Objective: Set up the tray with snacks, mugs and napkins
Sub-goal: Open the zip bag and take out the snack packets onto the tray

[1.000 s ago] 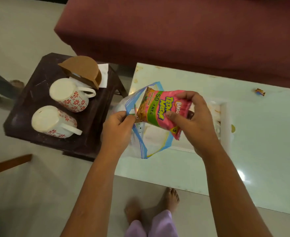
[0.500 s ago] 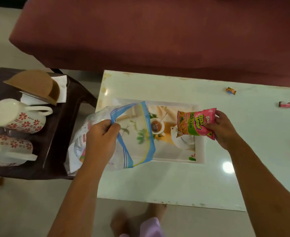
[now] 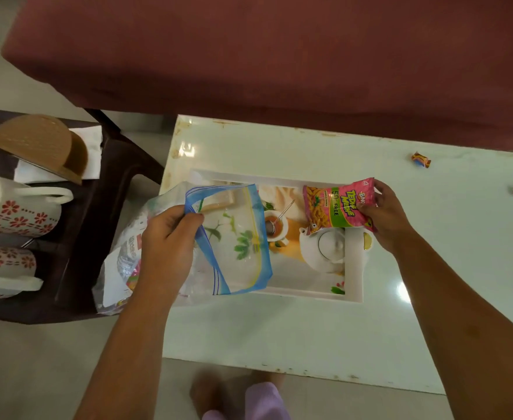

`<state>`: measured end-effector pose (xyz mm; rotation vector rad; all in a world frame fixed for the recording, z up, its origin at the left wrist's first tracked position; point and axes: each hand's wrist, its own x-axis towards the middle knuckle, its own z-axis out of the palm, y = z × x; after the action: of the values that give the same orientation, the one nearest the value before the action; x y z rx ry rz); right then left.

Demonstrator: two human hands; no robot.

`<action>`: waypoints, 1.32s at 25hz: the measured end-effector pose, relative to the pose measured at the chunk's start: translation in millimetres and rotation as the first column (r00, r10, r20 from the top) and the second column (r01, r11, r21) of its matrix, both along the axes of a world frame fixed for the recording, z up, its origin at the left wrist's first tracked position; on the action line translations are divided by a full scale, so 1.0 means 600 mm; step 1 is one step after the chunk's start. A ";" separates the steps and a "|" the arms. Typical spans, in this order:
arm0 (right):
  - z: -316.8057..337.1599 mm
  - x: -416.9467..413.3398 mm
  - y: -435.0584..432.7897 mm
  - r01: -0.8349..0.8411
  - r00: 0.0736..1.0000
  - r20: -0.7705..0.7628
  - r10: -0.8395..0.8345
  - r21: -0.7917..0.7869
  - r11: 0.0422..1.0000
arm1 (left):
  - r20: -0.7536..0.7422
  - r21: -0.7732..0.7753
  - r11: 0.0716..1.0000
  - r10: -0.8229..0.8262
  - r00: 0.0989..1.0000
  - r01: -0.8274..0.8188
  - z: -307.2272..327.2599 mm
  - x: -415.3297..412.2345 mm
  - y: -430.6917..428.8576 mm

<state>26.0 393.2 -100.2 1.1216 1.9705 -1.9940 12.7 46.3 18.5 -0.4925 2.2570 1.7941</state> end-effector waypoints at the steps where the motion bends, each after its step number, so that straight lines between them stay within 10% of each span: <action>1: 0.002 0.002 -0.003 0.006 1.000 0.003 -0.006 0.015 1.000 | 0.003 -0.003 1.000 0.010 1.000 -0.010 -0.001 0.000 -0.001; 7: 0.051 0.006 -0.050 0.111 0.987 0.085 -0.138 0.266 0.958 | 0.038 0.037 0.999 0.033 0.999 -0.034 0.012 0.005 -0.017; 11: 0.165 0.008 -0.184 0.245 0.954 -0.282 -0.098 0.549 0.799 | 0.045 0.126 0.989 0.069 0.997 -0.074 0.026 0.015 -0.051; 14: 0.238 0.026 -0.352 -0.247 0.866 -0.376 0.331 0.254 0.935 | 0.053 0.176 0.977 0.115 0.992 -0.123 0.034 0.028 -0.086; 17: 0.230 0.032 -0.489 -0.738 0.604 -0.083 0.793 0.318 0.595 | 0.028 0.210 0.973 0.096 0.995 -0.100 0.048 0.038 -0.125; 20: 0.197 0.014 -0.544 -0.827 0.515 0.288 0.807 0.415 0.380 | 0.006 0.211 0.976 0.051 0.999 -0.051 0.061 0.052 -0.157; 33: 0.213 0.006 -0.576 -0.379 0.592 0.148 0.793 0.918 0.111 | -0.040 0.167 0.986 0.025 0.999 -0.018 0.042 0.066 -0.207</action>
<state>29.8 47.9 27.6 -0.3019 3.0978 -0.5635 52.5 -78.0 43.8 -0.4538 2.1105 2.0003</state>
